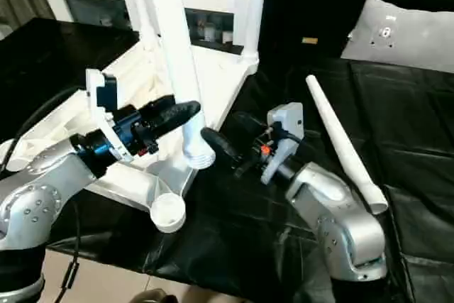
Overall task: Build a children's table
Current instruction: Pick table leg
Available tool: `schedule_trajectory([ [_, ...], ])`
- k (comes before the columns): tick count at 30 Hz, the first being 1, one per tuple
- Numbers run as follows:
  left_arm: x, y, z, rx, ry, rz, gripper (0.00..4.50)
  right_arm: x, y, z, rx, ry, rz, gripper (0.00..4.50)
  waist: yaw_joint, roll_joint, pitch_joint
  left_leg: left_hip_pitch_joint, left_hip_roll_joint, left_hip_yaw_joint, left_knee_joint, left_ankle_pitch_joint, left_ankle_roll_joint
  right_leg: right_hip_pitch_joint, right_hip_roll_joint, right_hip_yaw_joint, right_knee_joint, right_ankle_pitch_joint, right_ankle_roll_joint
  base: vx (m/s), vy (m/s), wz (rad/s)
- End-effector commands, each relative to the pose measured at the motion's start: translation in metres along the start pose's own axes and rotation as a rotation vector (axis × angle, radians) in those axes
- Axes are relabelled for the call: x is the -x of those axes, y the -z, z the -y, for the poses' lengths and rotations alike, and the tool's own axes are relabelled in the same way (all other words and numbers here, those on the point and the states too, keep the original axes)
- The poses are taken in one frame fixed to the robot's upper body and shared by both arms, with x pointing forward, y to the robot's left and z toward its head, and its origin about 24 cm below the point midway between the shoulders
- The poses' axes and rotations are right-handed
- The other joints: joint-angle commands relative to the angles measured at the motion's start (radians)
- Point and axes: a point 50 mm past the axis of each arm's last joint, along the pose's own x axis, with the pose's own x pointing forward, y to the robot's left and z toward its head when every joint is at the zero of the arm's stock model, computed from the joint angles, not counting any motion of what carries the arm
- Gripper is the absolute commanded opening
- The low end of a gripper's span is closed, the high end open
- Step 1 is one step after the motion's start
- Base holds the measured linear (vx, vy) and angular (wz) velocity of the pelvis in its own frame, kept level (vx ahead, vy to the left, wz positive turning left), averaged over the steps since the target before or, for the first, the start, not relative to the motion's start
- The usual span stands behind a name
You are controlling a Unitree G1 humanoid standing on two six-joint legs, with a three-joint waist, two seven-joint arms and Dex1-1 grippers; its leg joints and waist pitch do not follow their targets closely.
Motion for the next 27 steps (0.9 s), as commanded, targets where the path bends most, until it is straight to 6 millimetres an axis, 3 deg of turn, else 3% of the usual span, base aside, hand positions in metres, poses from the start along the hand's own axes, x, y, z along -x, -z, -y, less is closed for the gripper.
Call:
schedule_trajectory([
  [1, -0.003, -0.002, 0.007, -0.007, 0.02, -0.003, 1.93, -0.004, 0.001, -0.009, 0.034, 0.013, -0.025, 4.47, -0.007, -0.002, -0.05, 0.008, 0.06, -0.022, -0.077, -0.154, -0.009, 0.035, -0.105, 0.062, -0.098, -0.308, -0.095, 0.0, 0.0, 0.0],
  [5, -0.005, 0.0, 0.009, -0.007, 0.02, -0.011, 1.93, -0.012, 0.004, -0.017, 0.092, 0.02, -0.06, 4.47, -0.012, -0.002, -0.052, 0.007, 0.06, -0.023, -0.078, -0.141, -0.022, 0.037, -0.104, 0.063, -0.093, -0.253, -0.096, 0.0, 0.0, 0.0],
  [12, -0.008, -0.005, 0.007, -0.035, -0.01, -0.043, 1.93, -0.019, -0.001, -0.018, 0.077, 0.001, -0.061, 4.47, -0.024, -0.001, -0.055, 0.005, 0.058, -0.023, -0.076, -0.119, -0.016, 0.044, -0.102, 0.063, -0.087, -0.18, -0.111, 0.0, 0.0, 0.0],
  [15, -0.01, -0.008, 0.007, -0.049, -0.006, -0.054, 1.93, -0.019, -0.006, -0.015, 0.053, -0.068, -0.077, 4.47, -0.025, 0.003, -0.055, 0.005, 0.058, -0.023, -0.074, -0.121, -0.014, 0.045, -0.103, 0.063, -0.088, -0.192, -0.113, 0.0, 0.0, 0.0],
  [20, -0.015, -0.009, 0.013, -0.089, 0.042, -0.069, 1.93, -0.02, -0.005, -0.014, 0.031, -0.167, -0.124, 4.47, -0.023, -0.002, -0.058, 0.003, 0.059, -0.021, -0.071, -0.103, -0.007, 0.049, -0.103, 0.063, -0.087, -0.165, -0.126, 0.0, 0.0, 0.0],
  [27, -0.016, -0.007, 0.017, -0.139, 0.073, -0.111, 1.93, -0.025, -0.006, -0.007, 0.036, -0.18, -0.165, 4.3, -0.021, -0.003, -0.061, 0.004, 0.059, -0.021, -0.07, -0.083, -0.004, 0.049, -0.104, 0.061, -0.085, -0.173, -0.135, 0.0, 0.0, 0.0],
])
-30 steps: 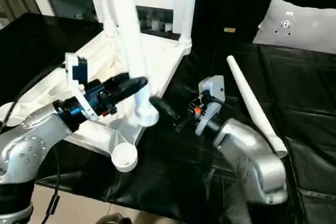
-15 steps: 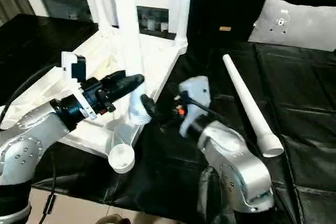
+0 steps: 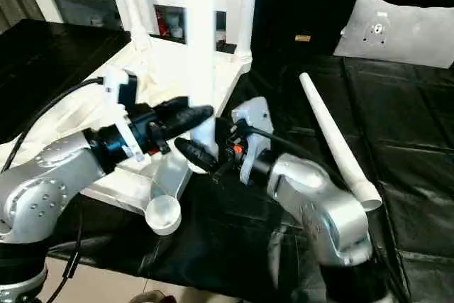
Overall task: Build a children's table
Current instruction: Pick table leg
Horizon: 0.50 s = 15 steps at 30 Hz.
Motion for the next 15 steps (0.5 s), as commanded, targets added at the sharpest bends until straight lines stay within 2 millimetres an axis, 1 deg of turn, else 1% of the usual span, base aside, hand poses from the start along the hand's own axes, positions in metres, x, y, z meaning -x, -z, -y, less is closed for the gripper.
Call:
schedule_trajectory([
  [1, -0.001, -0.0091, 0.0057, -0.066, 0.028, 0.004, 1.93, -0.0007, -0.0036, 0.0022, -0.011, -0.014, -0.004, 4.17, 0.002, -0.003, -0.061, 0.005, 0.06, -0.021, -0.066, -0.082, -0.003, 0.048, -0.104, 0.061, -0.082, -0.173, -0.13, 0.0, 0.0, 0.0],
  [2, -0.0008, -0.009, 0.0063, -0.073, 0.032, -0.001, 1.93, -0.0009, -0.0047, 0.003, -0.013, -0.015, -0.004, 4.07, 0.002, -0.004, -0.061, 0.004, 0.06, -0.021, -0.066, -0.081, -0.003, 0.05, -0.104, 0.061, -0.081, -0.17, -0.133, 0.0, 0.0, 0.0],
  [3, -0.0008, -0.0089, 0.0066, -0.076, 0.035, -0.003, 1.93, -0.0009, -0.0052, 0.0035, -0.014, -0.016, -0.005, 4.07, 0.002, -0.002, -0.061, 0.004, 0.06, -0.02, -0.066, -0.078, -0.003, 0.05, -0.105, 0.061, -0.081, -0.167, -0.136, 0.0, 0.0, 0.0],
  [5, -0.0008, -0.0086, 0.007, -0.083, 0.039, -0.008, 1.93, -0.001, -0.0056, 0.0043, -0.015, -0.02, -0.01, 3.82, 0.003, -0.002, -0.062, 0.005, 0.061, -0.02, -0.065, -0.074, -0.003, 0.05, -0.105, 0.061, -0.08, -0.159, -0.138, 0.0, 0.0, 0.0],
  [6, -0.0008, -0.0084, 0.0071, -0.091, 0.041, -0.013, 1.93, -0.0007, -0.0056, 0.005, -0.014, -0.024, -0.023, 3.82, 0.003, -0.002, -0.063, 0.004, 0.061, -0.02, -0.065, -0.069, -0.001, 0.05, -0.104, 0.061, -0.079, -0.146, -0.14, 0.0, 0.0, 0.0],
  [8, -0.0008, -0.0084, 0.0067, -0.095, 0.041, -0.014, 1.93, -0.0003, -0.0054, 0.0054, -0.016, -0.031, -0.035, 3.58, 0.005, -0.002, -0.063, 0.005, 0.061, -0.02, -0.065, -0.068, -0.002, 0.051, -0.105, 0.06, -0.078, -0.141, -0.144, 0.0, 0.0, 0.0],
  [11, -0.0009, -0.0088, 0.0065, -0.107, 0.044, -0.02, 1.93, 0.0011, -0.0044, 0.0054, -0.019, -0.041, -0.056, 3.37, 0.005, -0.003, -0.062, 0.004, 0.06, -0.02, -0.065, -0.072, -0.002, 0.051, -0.104, 0.061, -0.079, -0.147, -0.142, 0.0, 0.0, 0.0],
  [12, -0.0009, -0.0088, 0.0065, -0.107, 0.044, -0.02, 1.93, 0.0012, -0.0043, 0.0054, -0.02, -0.042, -0.057, 3.37, 0.005, -0.003, -0.063, 0.004, 0.06, -0.02, -0.064, -0.073, -0.003, 0.052, -0.105, 0.061, -0.08, -0.155, -0.141, 0.0, 0.0, 0.0],
  [14, -0.0019, -0.0094, 0.0087, -0.104, 0.056, -0.015, 1.93, 0.0018, -0.0029, 0.0052, -0.031, -0.05, -0.066, 3.02, 0.006, -0.002, -0.063, 0.004, 0.06, -0.02, -0.064, -0.071, -0.003, 0.051, -0.105, 0.061, -0.08, -0.157, -0.142, 0.0, 0.0, 0.0],
  [15, -0.0021, -0.0093, 0.009, -0.104, 0.057, -0.015, 1.93, 0.0018, -0.0026, 0.0051, -0.034, -0.051, -0.067, 3.02, 0.005, -0.002, -0.063, 0.004, 0.06, -0.02, -0.064, -0.071, -0.003, 0.051, -0.104, 0.06, -0.08, -0.156, -0.142, 0.0, 0.0, 0.0],
])
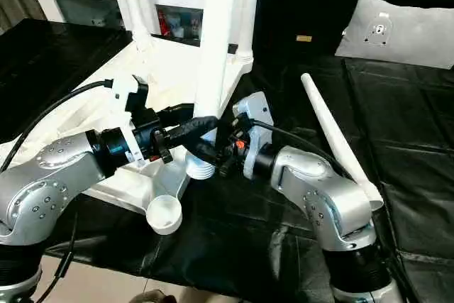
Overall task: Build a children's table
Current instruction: Pick table leg
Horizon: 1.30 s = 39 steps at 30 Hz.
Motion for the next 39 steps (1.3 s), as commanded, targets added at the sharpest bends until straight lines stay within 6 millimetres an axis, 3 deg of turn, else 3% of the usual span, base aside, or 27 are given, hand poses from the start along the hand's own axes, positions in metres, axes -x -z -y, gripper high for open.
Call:
schedule_trajectory([
  [1, -0.003, -0.01, 0.006, -0.048, 0.039, 0.026, 1.93, 0.0, -0.002, -0.001, -0.005, -0.018, -0.011, 2.94, 0.003, -0.002, -0.064, 0.004, 0.06, -0.02, -0.064, -0.068, -0.002, 0.052, -0.104, 0.06, -0.08, -0.152, -0.143, 0.0, 0.0, 0.0],
  [12, -0.004, -0.01, 0.01, -0.039, 0.067, 0.026, 1.93, -0.001, 0.0, 0.0, -0.035, -0.028, -0.008, 1.97, 0.004, -0.001, -0.064, 0.004, 0.061, -0.02, -0.063, -0.068, -0.003, 0.052, -0.105, 0.06, -0.079, -0.151, -0.147, 0.0, 0.0, 0.0],
  [19, -0.001, -0.009, 0.008, -0.04, 0.044, 0.006, 1.93, 0.0, 0.003, 0.001, -0.04, -0.025, -0.009, 1.93, 0.005, -0.001, -0.066, 0.004, 0.061, -0.02, -0.062, -0.06, -0.001, 0.053, -0.105, 0.06, -0.077, -0.133, -0.15, 0.0, 0.0, 0.0],
  [20, -0.001, -0.009, 0.008, -0.037, 0.04, 0.005, 2.49, 0.0, 0.003, 0.001, -0.04, -0.024, -0.009, 1.92, 0.005, -0.001, -0.066, 0.003, 0.061, -0.02, -0.062, -0.06, -0.002, 0.053, -0.105, 0.06, -0.076, -0.128, -0.153, 0.0, 0.0, 0.0],
  [22, 0.001, -0.014, 0.013, -0.013, 0.099, 0.042, 2.63, 0.0, 0.004, 0.001, -0.041, -0.02, -0.006, 1.92, 0.005, 0.001, -0.067, 0.004, 0.06, -0.02, -0.061, -0.062, -0.003, 0.053, -0.105, 0.059, -0.076, -0.133, -0.154, 0.0, 0.0, 0.0],
  [39, 0.008, -0.01, 0.018, -0.021, 0.155, -0.003, 2.63, 0.003, 0.009, 0.005, -0.029, 0.006, -0.002, 1.91, 0.008, 0.006, -0.07, 0.005, 0.061, -0.021, -0.061, -0.071, -0.014, 0.053, -0.104, 0.059, -0.073, -0.117, -0.161, 0.0, 0.0, 0.0],
])
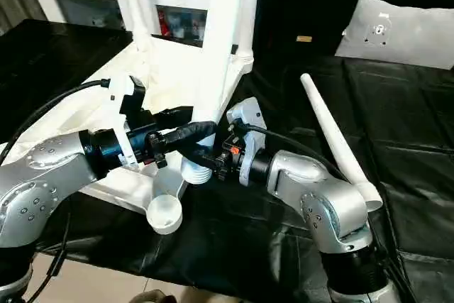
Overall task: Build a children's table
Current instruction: Pick table leg
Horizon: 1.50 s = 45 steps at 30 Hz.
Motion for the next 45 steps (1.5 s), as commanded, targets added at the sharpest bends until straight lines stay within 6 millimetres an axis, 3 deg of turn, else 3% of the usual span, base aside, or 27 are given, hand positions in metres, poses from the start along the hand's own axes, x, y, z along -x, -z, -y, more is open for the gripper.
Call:
schedule_trajectory([
  [1, 0.0, -0.005, 0.013, -0.014, 0.104, 0.015, 2.63, 0.007, 0.005, 0.011, -0.008, 0.07, -0.009, 1.91, 0.005, 0.005, -0.069, 0.006, 0.061, -0.021, -0.063, -0.072, -0.014, 0.053, -0.104, 0.059, -0.074, -0.12, -0.159, 0.0, 0.0, 0.0],
  [10, 0.011, 0.028, 0.014, 0.041, 0.103, -0.024, 2.63, 0.017, 0.016, -0.001, 0.015, 0.053, 0.02, 1.91, 0.002, 0.002, -0.063, 0.003, 0.064, -0.021, -0.067, -0.085, -0.001, 0.049, -0.105, 0.061, -0.08, -0.135, -0.143, 0.0, 0.0, 0.0],
  [14, 0.011, 0.049, 0.026, 0.105, 0.105, -0.029, 2.63, 0.027, 0.033, -0.014, 0.038, 0.068, 0.017, 1.91, 0.0, 0.004, -0.052, 0.006, 0.067, -0.022, -0.076, -0.157, -0.008, 0.045, -0.107, 0.063, -0.094, -0.266, -0.116, 0.0, 0.0, 0.0],
  [23, 0.016, 0.062, 0.039, 0.161, 0.151, -0.005, 2.63, 0.034, 0.039, -0.024, 0.045, 0.104, 0.042, 1.91, -0.008, 0.0, -0.045, 0.009, 0.063, -0.026, -0.079, -0.214, -0.004, 0.034, -0.107, 0.065, -0.111, -0.409, -0.072, 0.0, 0.0, 0.0],
  [28, 0.019, 0.067, 0.039, 0.167, 0.166, -0.023, 2.62, 0.035, 0.04, -0.025, 0.052, 0.104, 0.041, 1.91, -0.009, 0.0, -0.049, 0.007, 0.064, -0.026, -0.08, -0.193, -0.001, 0.035, -0.105, 0.065, -0.106, -0.345, -0.08, 0.0, 0.0, 0.0],
  [31, 0.02, 0.069, 0.038, 0.161, 0.17, -0.035, 3.04, 0.035, 0.04, -0.026, 0.057, 0.105, 0.041, 1.91, -0.009, 0.001, -0.049, 0.008, 0.064, -0.024, -0.08, -0.185, -0.001, 0.036, -0.104, 0.065, -0.102, -0.304, -0.094, 0.0, 0.0, 0.0],
  [40, 0.023, 0.071, 0.038, 0.156, 0.172, -0.048, 3.46, 0.035, 0.04, -0.025, 0.06, 0.106, 0.048, 1.91, -0.01, 0.002, -0.048, 0.009, 0.065, -0.024, -0.08, -0.188, 0.0, 0.038, -0.105, 0.065, -0.102, -0.305, -0.104, 0.0, 0.0, 0.0],
  [44, 0.027, 0.06, 0.034, 0.178, 0.164, 0.062, 3.88, 0.036, 0.036, -0.02, 0.054, 0.127, 0.072, 1.91, -0.01, 0.003, -0.05, 0.009, 0.065, -0.023, -0.079, -0.189, -0.003, 0.039, -0.107, 0.065, -0.101, -0.301, -0.115, 0.0, 0.0, 0.0],
  [45, 0.028, 0.05, 0.029, 0.213, 0.149, 0.156, 3.89, 0.036, 0.034, -0.017, 0.058, 0.131, 0.078, 1.91, -0.01, 0.003, -0.05, 0.009, 0.065, -0.023, -0.079, -0.189, -0.003, 0.039, -0.105, 0.064, -0.1, -0.298, -0.118, 0.0, 0.0, 0.0],
])
